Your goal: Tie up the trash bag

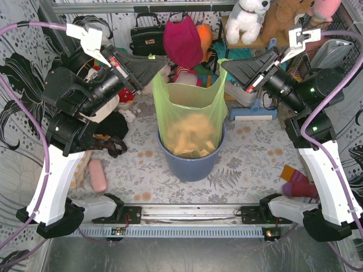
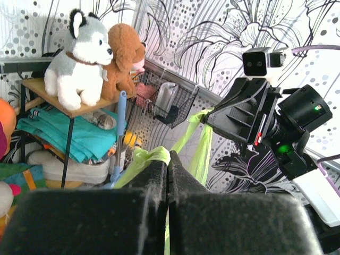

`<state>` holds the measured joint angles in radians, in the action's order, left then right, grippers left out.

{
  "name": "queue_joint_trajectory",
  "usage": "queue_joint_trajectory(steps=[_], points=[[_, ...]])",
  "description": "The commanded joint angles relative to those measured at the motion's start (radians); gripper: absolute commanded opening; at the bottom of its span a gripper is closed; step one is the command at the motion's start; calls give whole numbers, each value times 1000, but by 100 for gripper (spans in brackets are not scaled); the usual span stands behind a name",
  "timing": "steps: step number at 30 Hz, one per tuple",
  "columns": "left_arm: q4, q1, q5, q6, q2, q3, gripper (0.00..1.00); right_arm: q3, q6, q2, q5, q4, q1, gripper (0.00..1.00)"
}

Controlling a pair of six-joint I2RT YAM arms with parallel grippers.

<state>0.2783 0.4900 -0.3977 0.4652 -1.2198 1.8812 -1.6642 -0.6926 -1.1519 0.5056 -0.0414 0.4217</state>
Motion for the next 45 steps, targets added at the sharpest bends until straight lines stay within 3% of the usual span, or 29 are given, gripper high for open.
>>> queue_joint_trajectory(steps=[1,5,7,10,13,17,27,35,45], points=[[-68,-7,4,-15,57,-74,0,79,-34,57,28,-104,3,0],[-113,-6,-12,26,115,-192,6,169,-66,90,37,-110,3,0],[-122,-8,-4,37,139,-230,14,192,-76,97,40,-115,3,12],[-122,-6,8,40,157,-247,35,199,-81,95,42,-123,3,31],[-103,-6,11,32,147,-225,49,193,-86,79,51,-136,3,40],[-79,-6,21,16,117,-200,59,187,-104,49,68,-150,3,47],[-8,-7,75,-11,66,-171,67,229,-142,29,73,-130,3,54],[4,-8,85,-3,79,-190,79,321,-195,72,34,-153,3,78],[-63,-7,28,20,46,-159,81,314,-412,-48,97,-550,3,85]])
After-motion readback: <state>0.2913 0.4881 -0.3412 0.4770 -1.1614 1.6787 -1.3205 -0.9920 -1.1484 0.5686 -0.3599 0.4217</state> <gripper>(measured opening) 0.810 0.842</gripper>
